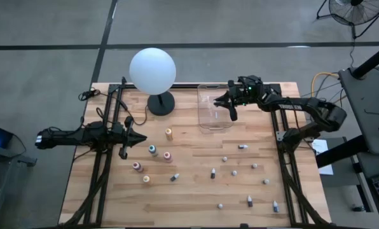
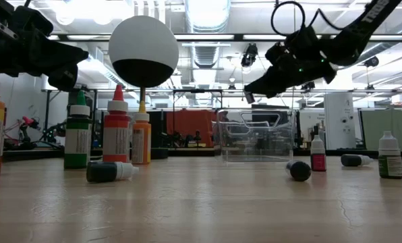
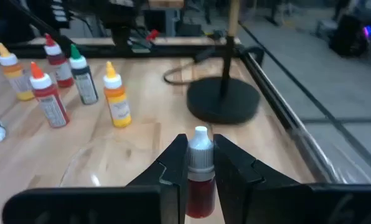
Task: Pick & Place food coloring
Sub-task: Put the small orange food coloring bottle into the transparent bin
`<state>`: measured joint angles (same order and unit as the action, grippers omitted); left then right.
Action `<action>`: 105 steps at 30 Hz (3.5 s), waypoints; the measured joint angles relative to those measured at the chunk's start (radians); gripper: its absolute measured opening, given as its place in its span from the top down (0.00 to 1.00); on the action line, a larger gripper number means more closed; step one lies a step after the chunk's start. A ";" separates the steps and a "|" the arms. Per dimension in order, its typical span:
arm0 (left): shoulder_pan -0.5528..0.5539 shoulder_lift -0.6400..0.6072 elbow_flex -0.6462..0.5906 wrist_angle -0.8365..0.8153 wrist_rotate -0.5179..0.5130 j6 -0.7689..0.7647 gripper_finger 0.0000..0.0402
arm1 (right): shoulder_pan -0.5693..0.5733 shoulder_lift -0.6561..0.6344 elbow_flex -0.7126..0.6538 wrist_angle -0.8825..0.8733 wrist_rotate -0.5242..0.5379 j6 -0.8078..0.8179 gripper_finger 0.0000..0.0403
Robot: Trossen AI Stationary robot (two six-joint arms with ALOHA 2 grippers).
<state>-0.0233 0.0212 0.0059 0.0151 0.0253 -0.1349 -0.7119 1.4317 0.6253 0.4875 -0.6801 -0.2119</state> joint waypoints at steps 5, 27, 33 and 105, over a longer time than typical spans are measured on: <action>0.000 0.000 0.000 0.000 0.000 0.000 1.00 | -0.012 0.092 0.007 0.122 -0.009 0.018 0.88; 0.000 0.000 0.000 0.000 0.000 0.000 1.00 | -0.020 0.318 0.010 0.367 -0.062 0.077 0.88; 0.000 0.000 0.000 0.000 0.000 0.000 1.00 | -0.020 0.355 0.021 0.365 -0.062 0.080 0.88; 0.000 0.000 0.000 0.000 0.000 0.000 1.00 | 0.038 0.434 0.079 0.189 0.006 -0.007 0.88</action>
<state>-0.0231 0.0212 0.0059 0.0151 0.0250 -0.1349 -0.6741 1.8656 0.7044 0.6763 -0.6737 -0.2187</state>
